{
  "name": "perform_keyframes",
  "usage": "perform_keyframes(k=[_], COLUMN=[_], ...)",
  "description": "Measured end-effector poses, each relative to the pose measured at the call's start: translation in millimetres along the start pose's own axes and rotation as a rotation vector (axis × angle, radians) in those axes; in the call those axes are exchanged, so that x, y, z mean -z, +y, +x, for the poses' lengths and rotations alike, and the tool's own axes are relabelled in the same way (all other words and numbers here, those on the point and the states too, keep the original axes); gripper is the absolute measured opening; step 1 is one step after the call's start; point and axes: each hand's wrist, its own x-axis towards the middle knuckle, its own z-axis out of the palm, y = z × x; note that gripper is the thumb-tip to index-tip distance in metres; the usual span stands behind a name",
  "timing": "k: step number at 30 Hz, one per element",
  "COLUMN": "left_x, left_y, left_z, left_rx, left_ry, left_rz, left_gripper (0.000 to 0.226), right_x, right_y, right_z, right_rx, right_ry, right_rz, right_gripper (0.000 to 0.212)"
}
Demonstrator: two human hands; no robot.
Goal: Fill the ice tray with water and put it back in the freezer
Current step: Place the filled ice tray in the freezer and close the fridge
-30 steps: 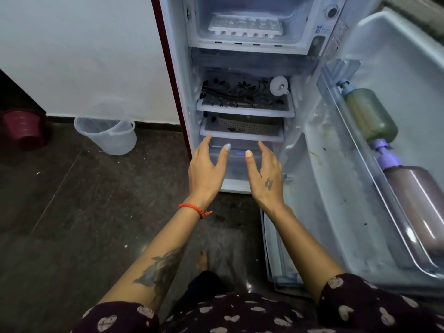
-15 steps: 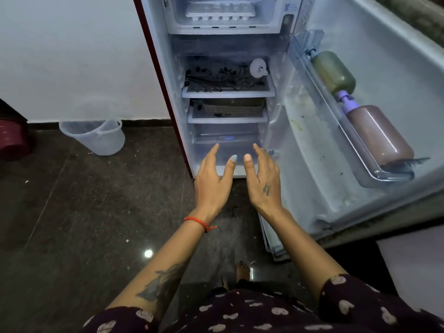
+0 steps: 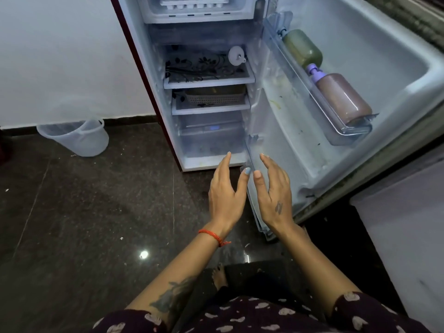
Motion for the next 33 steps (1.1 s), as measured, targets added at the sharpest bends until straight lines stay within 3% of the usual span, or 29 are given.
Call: perform_keyframes(k=[6, 16, 29, 33], left_x=[-20, -66, -108, -125], left_y=[3, 29, 62, 68], left_z=[-25, -71, -71, -72], left_rx=[0.002, -0.06, -0.17, -0.185], left_ry=[-0.025, -0.065, -0.175, -0.226], left_rz=[0.001, 0.036, 0.124, 0.133], left_gripper=[0.058, 0.06, 0.063, 0.064], right_x=[18, 76, 129, 141], right_y=[20, 47, 79, 84], right_z=[-23, -53, -26, -17], right_rx=[0.012, 0.019, 0.006, -0.036], right_ry=[0.049, 0.155, 0.536, 0.679], right_rz=[-0.007, -0.009, 0.0, 0.065], right_gripper=[0.062, 0.082, 0.056, 0.057])
